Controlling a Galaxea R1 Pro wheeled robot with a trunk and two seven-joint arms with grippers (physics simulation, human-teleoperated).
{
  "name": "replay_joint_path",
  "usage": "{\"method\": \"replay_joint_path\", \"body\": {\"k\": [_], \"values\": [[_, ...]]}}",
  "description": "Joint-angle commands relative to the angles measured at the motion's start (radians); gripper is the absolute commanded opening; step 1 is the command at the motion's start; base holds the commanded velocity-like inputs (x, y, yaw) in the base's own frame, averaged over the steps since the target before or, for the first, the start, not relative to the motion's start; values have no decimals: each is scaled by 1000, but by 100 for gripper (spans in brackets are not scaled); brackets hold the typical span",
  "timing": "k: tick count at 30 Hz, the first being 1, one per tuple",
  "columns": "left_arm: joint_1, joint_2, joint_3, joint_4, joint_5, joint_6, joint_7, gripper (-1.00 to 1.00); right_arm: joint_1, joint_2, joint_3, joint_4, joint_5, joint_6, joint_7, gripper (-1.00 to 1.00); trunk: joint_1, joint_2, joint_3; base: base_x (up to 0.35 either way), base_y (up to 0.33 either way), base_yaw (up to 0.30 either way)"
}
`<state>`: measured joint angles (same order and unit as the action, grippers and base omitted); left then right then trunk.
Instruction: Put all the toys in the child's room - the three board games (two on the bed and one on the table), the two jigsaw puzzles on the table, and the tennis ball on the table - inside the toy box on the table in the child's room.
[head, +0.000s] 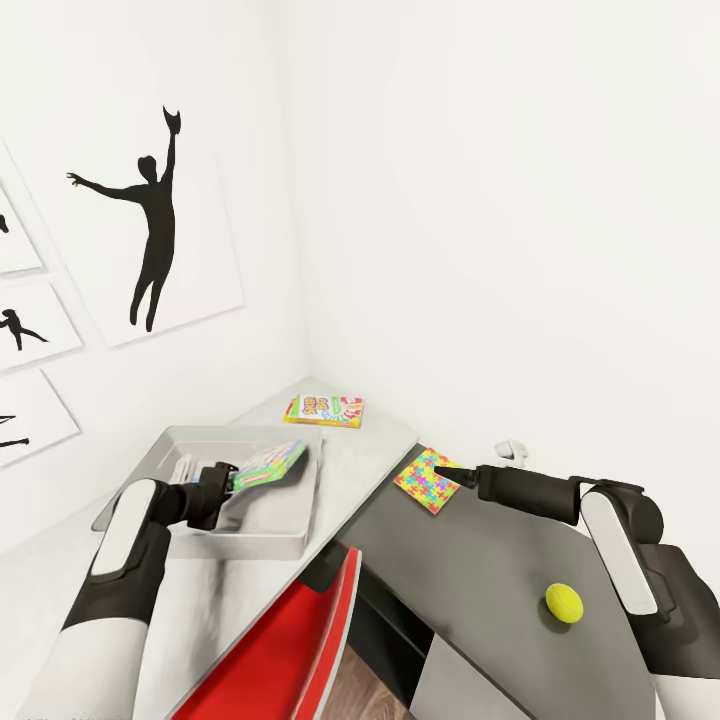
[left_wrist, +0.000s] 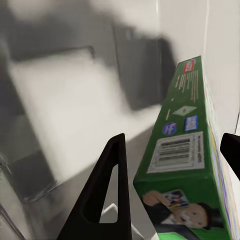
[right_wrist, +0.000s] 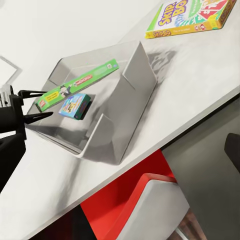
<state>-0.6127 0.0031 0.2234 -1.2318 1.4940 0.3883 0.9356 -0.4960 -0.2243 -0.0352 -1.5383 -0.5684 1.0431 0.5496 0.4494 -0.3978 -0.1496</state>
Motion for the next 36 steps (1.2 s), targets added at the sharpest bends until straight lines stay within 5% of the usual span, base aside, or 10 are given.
{"method": "replay_joint_path", "body": {"k": [1, 36], "values": [[-2, 0, 2, 2, 3, 6, 6, -100, -1, 0, -1, 0, 7, 4, 9, 100, 1, -2, -2, 0, 0, 0], [-49, 15, 9, 23, 4, 7, 63, -100, -1, 0, -1, 0, 7, 4, 9, 100, 1, -2, -2, 0, 0, 0]]}}
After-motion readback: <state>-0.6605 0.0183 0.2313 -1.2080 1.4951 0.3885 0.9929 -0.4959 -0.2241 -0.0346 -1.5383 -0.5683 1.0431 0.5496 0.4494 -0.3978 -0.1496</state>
